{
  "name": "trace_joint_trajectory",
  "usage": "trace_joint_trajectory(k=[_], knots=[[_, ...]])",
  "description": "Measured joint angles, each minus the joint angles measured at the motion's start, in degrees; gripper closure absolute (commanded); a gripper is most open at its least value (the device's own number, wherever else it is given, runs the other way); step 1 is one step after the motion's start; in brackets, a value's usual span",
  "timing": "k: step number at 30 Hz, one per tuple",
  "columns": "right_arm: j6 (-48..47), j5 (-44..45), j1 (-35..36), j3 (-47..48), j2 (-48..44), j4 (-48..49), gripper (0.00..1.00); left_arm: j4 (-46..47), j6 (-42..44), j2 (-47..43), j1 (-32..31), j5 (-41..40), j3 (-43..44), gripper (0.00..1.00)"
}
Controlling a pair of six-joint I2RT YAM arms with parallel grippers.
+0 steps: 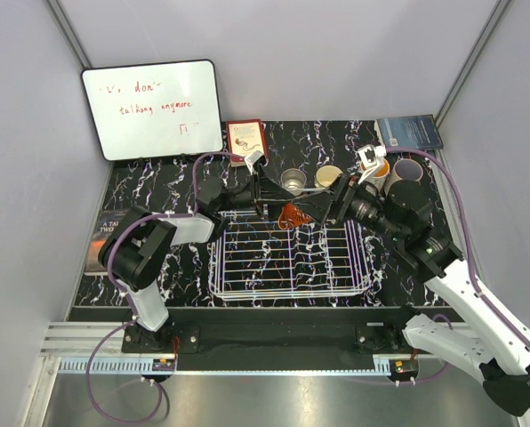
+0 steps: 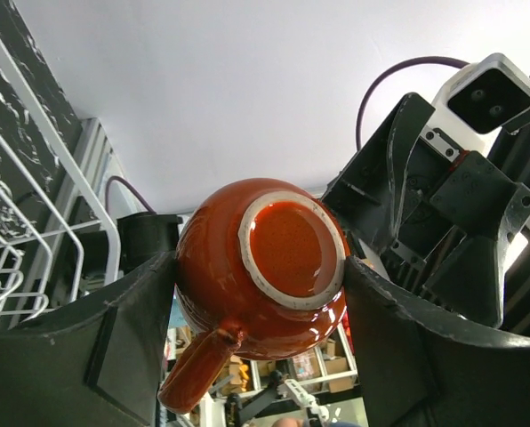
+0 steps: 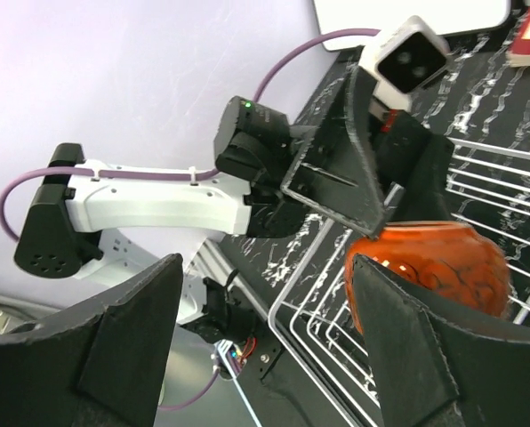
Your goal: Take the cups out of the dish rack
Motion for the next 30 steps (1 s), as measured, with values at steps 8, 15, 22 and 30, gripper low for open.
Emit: trace_joint_trajectory(k=[8, 15, 22, 30], knots=[[-1.7, 6.8, 0.0, 0.0, -4.0, -6.0, 0.17, -2.4, 9.5, 0.0, 0.3, 0.6, -2.1, 1.00], [-2.4, 9.1, 0.0, 0.0, -4.5, -8.9, 0.19, -20.4, 25.2, -0.1, -0.5, -0.9, -1.9, 1.00], [-2.9, 9.6, 0.0, 0.0, -4.6, -10.4, 0.19, -48.2, 44.7, -0.1, -3.4, -7.8, 4.2, 1.00], [-3.2, 9.6, 0.0, 0.0, -4.6, -11.1, 0.20, -52.7, 49.2, -1.1, -4.2, -9.7, 5.3, 1.00]])
